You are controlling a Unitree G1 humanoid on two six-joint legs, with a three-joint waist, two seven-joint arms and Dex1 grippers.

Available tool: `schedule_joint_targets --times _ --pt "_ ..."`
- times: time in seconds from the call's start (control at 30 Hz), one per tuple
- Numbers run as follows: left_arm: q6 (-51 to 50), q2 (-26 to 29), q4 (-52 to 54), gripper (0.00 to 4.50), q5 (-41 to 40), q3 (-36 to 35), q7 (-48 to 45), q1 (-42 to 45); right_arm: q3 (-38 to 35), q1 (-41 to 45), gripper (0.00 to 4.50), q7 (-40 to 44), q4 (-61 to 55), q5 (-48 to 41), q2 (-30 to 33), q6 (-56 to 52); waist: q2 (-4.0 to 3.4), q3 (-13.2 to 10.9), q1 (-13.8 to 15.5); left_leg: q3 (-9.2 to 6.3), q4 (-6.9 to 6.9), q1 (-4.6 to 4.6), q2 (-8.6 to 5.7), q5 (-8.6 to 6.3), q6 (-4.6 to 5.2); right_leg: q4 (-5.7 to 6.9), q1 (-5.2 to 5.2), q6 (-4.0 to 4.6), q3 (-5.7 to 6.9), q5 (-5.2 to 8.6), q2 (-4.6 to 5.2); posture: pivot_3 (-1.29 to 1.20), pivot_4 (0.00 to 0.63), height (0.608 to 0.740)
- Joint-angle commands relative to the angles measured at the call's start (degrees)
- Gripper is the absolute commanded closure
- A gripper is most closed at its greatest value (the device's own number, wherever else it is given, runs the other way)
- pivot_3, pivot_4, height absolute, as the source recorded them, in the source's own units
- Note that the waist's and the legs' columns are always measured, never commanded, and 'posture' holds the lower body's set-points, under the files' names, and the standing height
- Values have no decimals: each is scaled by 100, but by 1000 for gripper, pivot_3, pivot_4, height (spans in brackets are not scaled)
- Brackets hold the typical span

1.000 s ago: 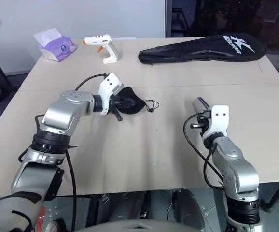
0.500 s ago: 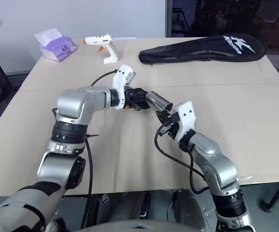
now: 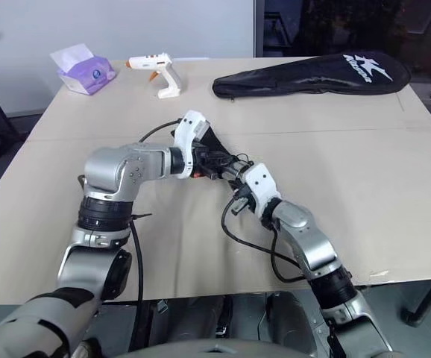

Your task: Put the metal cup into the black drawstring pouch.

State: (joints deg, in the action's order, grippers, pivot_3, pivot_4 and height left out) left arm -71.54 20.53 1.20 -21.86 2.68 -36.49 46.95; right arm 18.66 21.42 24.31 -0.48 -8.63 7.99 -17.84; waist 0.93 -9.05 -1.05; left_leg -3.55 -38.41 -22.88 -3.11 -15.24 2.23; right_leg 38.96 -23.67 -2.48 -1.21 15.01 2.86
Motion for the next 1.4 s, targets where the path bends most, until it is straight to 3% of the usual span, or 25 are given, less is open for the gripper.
schedule_joint_targets --times 0.03,0.13,0.27,0.5,0.63,0.73,0.87,0.93,1.03,1.13,1.4 --pt "-468 -50 484 4500 -400 -237 36 21 -347 261 4457 12 65 -279 -434 453 0 0 -4 -2 0 0 0 0 0 0 0 0 1 0 -1 0 150 740" --pt "-695 -47 574 4500 -633 -487 38 52 -648 284 4457 37 70 -492 -628 499 0 0 -6 -3 1 0 2 0 -1 0 0 0 2 0 -1 0 150 740" --pt "-862 -256 500 4500 -823 -700 193 202 44 539 4457 495 351 357 -198 941 0 0 9 -2 -2 0 -4 0 -1 -2 1 -1 3 0 3 0 150 740" --pt "-1452 -410 667 4500 -1189 -847 204 287 695 1684 4457 886 1659 1354 -25 1685 0 0 -141 -3 2 2 0 5 -10 4 -1 0 2 -1 -4 0 150 740" --pt "-928 -158 536 4500 -922 -728 255 -21 513 1693 4457 914 1532 1332 -45 1477 0 0 -138 -5 6 4 0 5 -10 0 -2 1 -1 -1 -3 0 150 740" --pt "-314 159 221 4500 -655 -568 223 -128 325 1220 3575 1349 651 971 287 831 0 0 -117 -11 8 1 -1 5 -10 -3 -2 1 3 -1 1 0 150 740" --pt "382 532 -350 4500 -439 -485 91 -59 -241 467 1806 1524 -1297 158 703 -674 0 -1 -75 -16 5 -3 -5 5 -10 -6 -2 1 8 -1 6 0 150 740" --pt "622 681 -584 4500 -390 -461 -1 27 -599 231 1806 1571 -2099 -478 813 -1441 -1 -1 -69 -18 5 -4 -5 5 -10 -4 -2 1 9 -1 6 0 150 740" --pt "879 869 -806 4500 -351 -456 -147 190 -839 8 1806 1482 -2560 -713 1029 -1874 0 0 -75 -19 6 -3 -3 5 -10 -4 -2 1 10 -1 4 0 150 740" --pt "937 1043 -886 4500 -413 -510 -332 364 -769 114 1806 897 -1984 -214 953 -1781 0 -1 -79 -18 7 -2 -4 5 -10 -4 -1 1 10 -1 5 0 150 740" --pt "877 1284 -760 4500 -442 -515 -441 474 -226 1474 1806 -64 1464 905 -63 -38 -2 -3 -144 -5 13 1 -4 6 -11 1 -9 2 -3 -1 1 0 150 740"
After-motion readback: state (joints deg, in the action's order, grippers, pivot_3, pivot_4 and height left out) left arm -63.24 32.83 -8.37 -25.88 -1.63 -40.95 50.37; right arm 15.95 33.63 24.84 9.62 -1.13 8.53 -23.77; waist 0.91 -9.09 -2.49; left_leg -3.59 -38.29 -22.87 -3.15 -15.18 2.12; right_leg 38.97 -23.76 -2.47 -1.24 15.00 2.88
